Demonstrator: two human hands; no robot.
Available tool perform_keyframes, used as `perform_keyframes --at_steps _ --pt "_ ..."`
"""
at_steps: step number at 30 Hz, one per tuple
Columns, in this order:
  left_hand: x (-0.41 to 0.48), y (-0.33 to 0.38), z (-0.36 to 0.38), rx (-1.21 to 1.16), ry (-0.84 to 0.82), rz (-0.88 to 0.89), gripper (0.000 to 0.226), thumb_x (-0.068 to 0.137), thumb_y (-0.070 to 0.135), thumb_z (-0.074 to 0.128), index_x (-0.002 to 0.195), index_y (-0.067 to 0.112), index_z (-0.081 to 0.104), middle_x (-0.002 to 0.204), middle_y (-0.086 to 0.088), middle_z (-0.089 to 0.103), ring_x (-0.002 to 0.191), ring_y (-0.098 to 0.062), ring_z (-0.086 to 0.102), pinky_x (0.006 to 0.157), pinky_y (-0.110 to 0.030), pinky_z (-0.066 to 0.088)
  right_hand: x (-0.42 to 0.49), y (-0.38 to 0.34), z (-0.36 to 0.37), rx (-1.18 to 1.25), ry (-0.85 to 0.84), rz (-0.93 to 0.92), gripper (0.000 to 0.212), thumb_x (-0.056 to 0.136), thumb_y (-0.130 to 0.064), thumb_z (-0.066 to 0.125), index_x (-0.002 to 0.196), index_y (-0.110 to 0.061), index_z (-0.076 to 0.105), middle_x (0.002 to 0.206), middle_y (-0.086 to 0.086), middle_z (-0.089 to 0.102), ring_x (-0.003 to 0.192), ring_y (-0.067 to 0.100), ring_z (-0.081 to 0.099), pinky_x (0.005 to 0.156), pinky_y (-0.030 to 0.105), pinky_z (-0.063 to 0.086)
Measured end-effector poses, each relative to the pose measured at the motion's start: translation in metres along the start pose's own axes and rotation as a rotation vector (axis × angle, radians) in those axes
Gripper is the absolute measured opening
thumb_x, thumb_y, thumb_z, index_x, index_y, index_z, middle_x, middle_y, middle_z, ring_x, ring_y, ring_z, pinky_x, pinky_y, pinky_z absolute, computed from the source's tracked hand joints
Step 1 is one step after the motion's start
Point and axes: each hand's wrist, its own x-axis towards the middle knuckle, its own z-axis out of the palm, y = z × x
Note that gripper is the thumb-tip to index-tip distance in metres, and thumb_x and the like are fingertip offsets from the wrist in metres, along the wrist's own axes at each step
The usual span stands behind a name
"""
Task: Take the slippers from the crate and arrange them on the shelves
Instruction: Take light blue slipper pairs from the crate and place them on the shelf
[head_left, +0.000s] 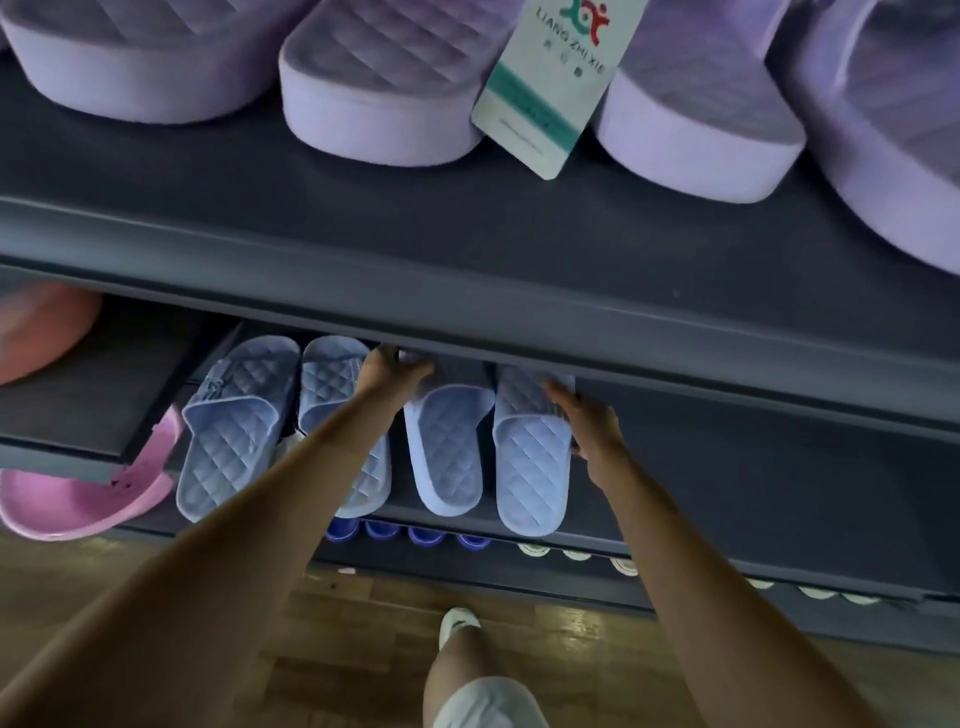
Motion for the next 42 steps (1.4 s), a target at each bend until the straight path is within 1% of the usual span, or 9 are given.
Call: perform_keyframes --at_steps 4,7,10,12,14,18,21,28,42 --pt "0.005 -0.002 -0.004 0.157 -0.037 0.001 0.068 0.070 0.039 0.038 0.123 -0.001 0.050 0.124 -0.016 0.052 0.118 -0.029 0.047 0.088 -0.028 0.035 0.010 0.002 0.014 -0.206 -0.001 0.002 0.046 0.094 -0.035 0.050 0.127 -0.003 0.052 0.118 0.011 0.058 0.101 0.019 0.054 0.064 0.015 0.038" --pt "0.008 -0.007 -0.004 0.185 -0.025 0.056 0.046 0.078 0.032 0.050 0.109 -0.002 0.057 0.108 -0.023 0.059 0.098 -0.035 0.055 0.077 -0.027 0.040 0.000 -0.004 0.021 -0.402 -0.036 -0.027 0.039 0.097 -0.024 0.046 0.131 -0.005 0.048 0.128 0.017 0.055 0.115 0.031 0.054 0.080 0.025 0.046" --pt "-0.012 -0.007 -0.007 0.214 -0.043 0.130 0.019 0.082 0.022 0.056 0.094 0.007 0.057 0.076 -0.015 0.055 0.061 -0.020 0.046 0.046 -0.013 0.033 -0.004 -0.003 0.020 -0.655 -0.035 -0.270 0.049 0.064 -0.002 0.080 0.111 -0.001 0.063 0.099 0.025 0.064 0.079 0.035 0.066 0.062 0.030 0.053" --pt "-0.022 -0.011 -0.010 0.249 -0.055 0.181 0.019 0.088 0.013 0.055 0.106 0.009 0.057 0.086 -0.010 0.057 0.066 -0.018 0.047 0.043 -0.008 0.032 -0.021 0.000 0.022 -0.703 -0.017 -0.265 0.053 0.078 -0.015 0.072 0.126 -0.004 0.053 0.123 0.023 0.054 0.104 0.035 0.059 0.080 0.032 0.049" --pt "-0.036 -0.014 -0.018 0.290 -0.078 0.252 0.039 0.089 0.013 0.054 0.129 0.013 0.051 0.112 -0.014 0.057 0.079 -0.017 0.048 0.046 -0.008 0.034 -0.035 0.004 0.017 -0.743 0.054 -0.285 0.052 0.093 -0.034 0.050 0.137 -0.009 0.039 0.140 0.015 0.041 0.125 0.031 0.042 0.094 0.033 0.038" --pt "-0.076 -0.017 -0.045 0.382 -0.095 0.287 0.047 0.092 0.020 0.053 0.137 0.020 0.042 0.136 -0.007 0.046 0.100 -0.016 0.051 0.070 -0.022 0.035 -0.079 0.002 0.008 -0.730 0.069 -0.365 0.054 0.091 -0.035 0.054 0.138 -0.013 0.038 0.137 0.014 0.044 0.123 0.033 0.044 0.095 0.037 0.039" --pt "-0.117 -0.028 -0.070 0.412 -0.126 0.312 0.044 0.091 0.022 0.056 0.134 0.019 0.046 0.138 -0.005 0.045 0.119 -0.024 0.049 0.081 -0.024 0.037 -0.125 0.004 0.002 -0.758 0.018 -0.373 0.057 0.091 -0.033 0.056 0.141 -0.014 0.035 0.140 0.013 0.043 0.124 0.032 0.045 0.095 0.037 0.039" --pt "-0.232 -0.063 -0.142 0.396 -0.164 0.376 0.035 0.092 0.025 0.055 0.126 0.016 0.055 0.123 -0.004 0.056 0.108 -0.021 0.056 0.087 -0.030 0.043 -0.248 0.009 0.000 -0.856 -0.065 -0.472 0.054 0.091 -0.033 0.056 0.139 -0.017 0.037 0.137 0.011 0.045 0.121 0.030 0.048 0.092 0.035 0.040" --pt "-0.424 -0.087 -0.220 0.507 0.188 0.400 0.044 0.090 0.031 0.057 0.130 0.014 0.052 0.129 -0.005 0.053 0.113 -0.027 0.053 0.095 -0.037 0.041 -0.386 0.015 -0.019 -0.982 -0.274 -0.866 0.053 0.092 -0.036 0.053 0.139 -0.017 0.037 0.137 0.001 0.047 0.126 0.017 0.042 0.102 0.032 0.035"
